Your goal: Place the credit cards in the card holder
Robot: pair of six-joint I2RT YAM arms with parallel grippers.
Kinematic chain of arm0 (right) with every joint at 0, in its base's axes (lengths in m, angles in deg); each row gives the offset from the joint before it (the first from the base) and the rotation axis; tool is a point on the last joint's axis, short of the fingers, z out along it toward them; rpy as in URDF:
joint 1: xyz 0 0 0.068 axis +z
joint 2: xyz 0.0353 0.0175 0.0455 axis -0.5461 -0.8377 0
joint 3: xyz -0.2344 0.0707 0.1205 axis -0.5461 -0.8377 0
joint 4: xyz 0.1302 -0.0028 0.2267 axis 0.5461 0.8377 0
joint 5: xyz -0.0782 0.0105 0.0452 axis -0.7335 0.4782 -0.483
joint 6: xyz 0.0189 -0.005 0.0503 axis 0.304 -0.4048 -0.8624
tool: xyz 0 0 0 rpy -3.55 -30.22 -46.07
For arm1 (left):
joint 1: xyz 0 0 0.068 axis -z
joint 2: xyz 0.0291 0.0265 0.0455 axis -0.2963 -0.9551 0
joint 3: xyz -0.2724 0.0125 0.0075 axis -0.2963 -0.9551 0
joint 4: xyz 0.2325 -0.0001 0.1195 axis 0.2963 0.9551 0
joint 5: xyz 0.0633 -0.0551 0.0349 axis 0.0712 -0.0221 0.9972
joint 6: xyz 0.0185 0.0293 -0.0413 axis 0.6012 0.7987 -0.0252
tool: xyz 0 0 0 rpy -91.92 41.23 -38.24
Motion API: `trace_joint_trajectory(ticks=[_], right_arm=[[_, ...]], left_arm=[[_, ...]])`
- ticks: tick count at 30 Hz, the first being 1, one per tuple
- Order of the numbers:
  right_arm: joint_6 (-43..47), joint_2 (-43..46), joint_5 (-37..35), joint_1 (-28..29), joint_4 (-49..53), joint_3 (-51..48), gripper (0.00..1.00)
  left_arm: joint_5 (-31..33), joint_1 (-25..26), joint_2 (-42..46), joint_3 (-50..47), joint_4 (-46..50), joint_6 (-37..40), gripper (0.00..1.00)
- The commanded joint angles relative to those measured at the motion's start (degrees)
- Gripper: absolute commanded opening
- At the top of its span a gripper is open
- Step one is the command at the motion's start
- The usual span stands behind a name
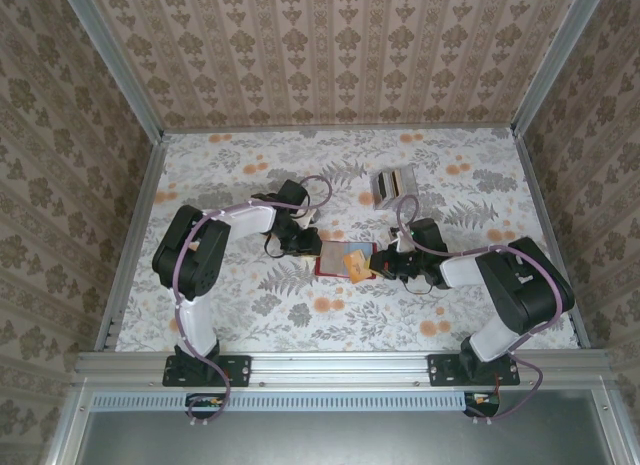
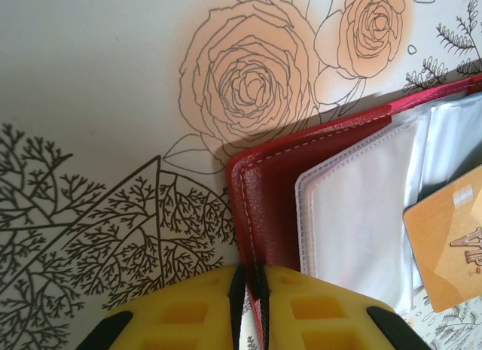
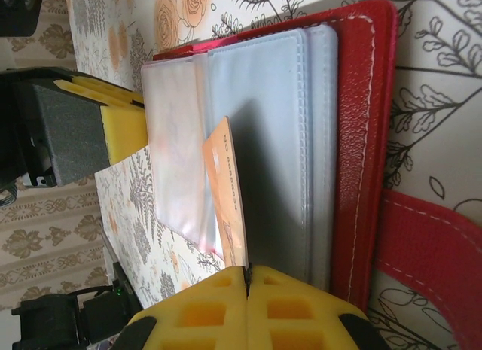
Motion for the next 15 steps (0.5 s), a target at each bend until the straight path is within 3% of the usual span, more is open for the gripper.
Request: trace_joint_trajectory(ticks=[1,15], right_arm=[[-1.2,-1.8,-1.6,-0.1,-0.3,0.6,0.0],[-2.8,-4.2,-2.2,0.4,-1.5,3.5,0.0]], left_arm=[[1.3,0.6,-1.2,-2.6,4.7,-0.5,0.18],[0.9,0.9,-1.3,-2.4,4.6,-0.3,0.17]])
